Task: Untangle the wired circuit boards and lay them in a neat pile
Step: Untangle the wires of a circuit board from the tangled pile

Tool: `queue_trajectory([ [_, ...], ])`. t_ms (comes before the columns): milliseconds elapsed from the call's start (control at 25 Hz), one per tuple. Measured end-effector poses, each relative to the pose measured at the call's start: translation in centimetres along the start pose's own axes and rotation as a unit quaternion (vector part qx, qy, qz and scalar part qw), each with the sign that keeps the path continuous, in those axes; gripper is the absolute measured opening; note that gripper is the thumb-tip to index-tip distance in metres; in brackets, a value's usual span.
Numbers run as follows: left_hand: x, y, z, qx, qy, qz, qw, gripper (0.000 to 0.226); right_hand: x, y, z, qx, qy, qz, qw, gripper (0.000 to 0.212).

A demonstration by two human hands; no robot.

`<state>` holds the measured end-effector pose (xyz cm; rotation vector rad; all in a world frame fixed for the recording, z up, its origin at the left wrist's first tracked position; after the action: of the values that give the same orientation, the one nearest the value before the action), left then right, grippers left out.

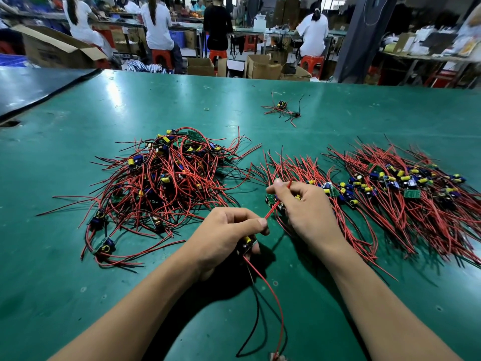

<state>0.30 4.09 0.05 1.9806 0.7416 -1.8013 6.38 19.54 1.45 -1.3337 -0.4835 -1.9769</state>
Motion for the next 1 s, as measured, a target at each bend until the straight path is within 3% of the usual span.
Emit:
queue_trajectory([
  [80, -0.1, 0.1, 0.0, 0.004, 0.007, -0.004, 1.0, 0.015, 0.1, 0.1, -0.5, 0.023, -0.102, -0.045, 0.993, 0.042],
  [200, -0.2, 0.2, 0.2, 0.007, 0.017, 0.0, 1.0, 0.015, 0.5, 0.3, -1.6, 0.132, -0.338, -0.18, 0.914, 0.054],
  [360, -0.1, 0.2, 0.3, 0.015, 0.002, 0.01, 1.0, 0.016, 1.0, 0.5, -1.4, 0.245, -0.472, -0.255, 0.808, 0.055],
  [440, -0.1, 0.3, 0.3, 0.011, 0.002, 0.014, 1.0, 0.017, 1.1, 0.7, -1.3, 0.273, -0.496, -0.261, 0.782, 0.05],
  [520, 0.0, 0.3, 0.2, 0.003, 0.006, 0.013, 1.0, 0.018, 1.1, 0.7, -1.4, 0.271, -0.479, -0.251, 0.796, 0.046],
  [680, 0.1, 0.1, 0.3, -0.027, 0.005, 0.009, 1.0, 0.02, 0.8, 1.2, -2.3, 0.236, -0.281, -0.17, 0.915, 0.047],
  [840, 0.1, 0.0, 0.4, -0.045, 0.041, -0.006, 0.998, 0.022, 0.7, 2.6, -3.7, 0.263, -0.2, -0.128, 0.935, 0.036],
  [1000, -0.2, 0.1, 0.5, -0.03, 0.054, 0.008, 0.998, 0.014, 0.9, 1.7, -2.5, 0.185, -0.131, -0.066, 0.972, 0.04],
])
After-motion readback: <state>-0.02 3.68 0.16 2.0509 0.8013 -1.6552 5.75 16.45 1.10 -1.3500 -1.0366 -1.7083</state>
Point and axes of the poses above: each hand's wrist, its own y-axis away from the middle knuckle, its own z-axis out of the back of the hand, x = y × z, the point moved 3 cm from there along -y, towards the middle knuckle, and after that the axes turned 11 degrees about -z, right-handed, at the moved point
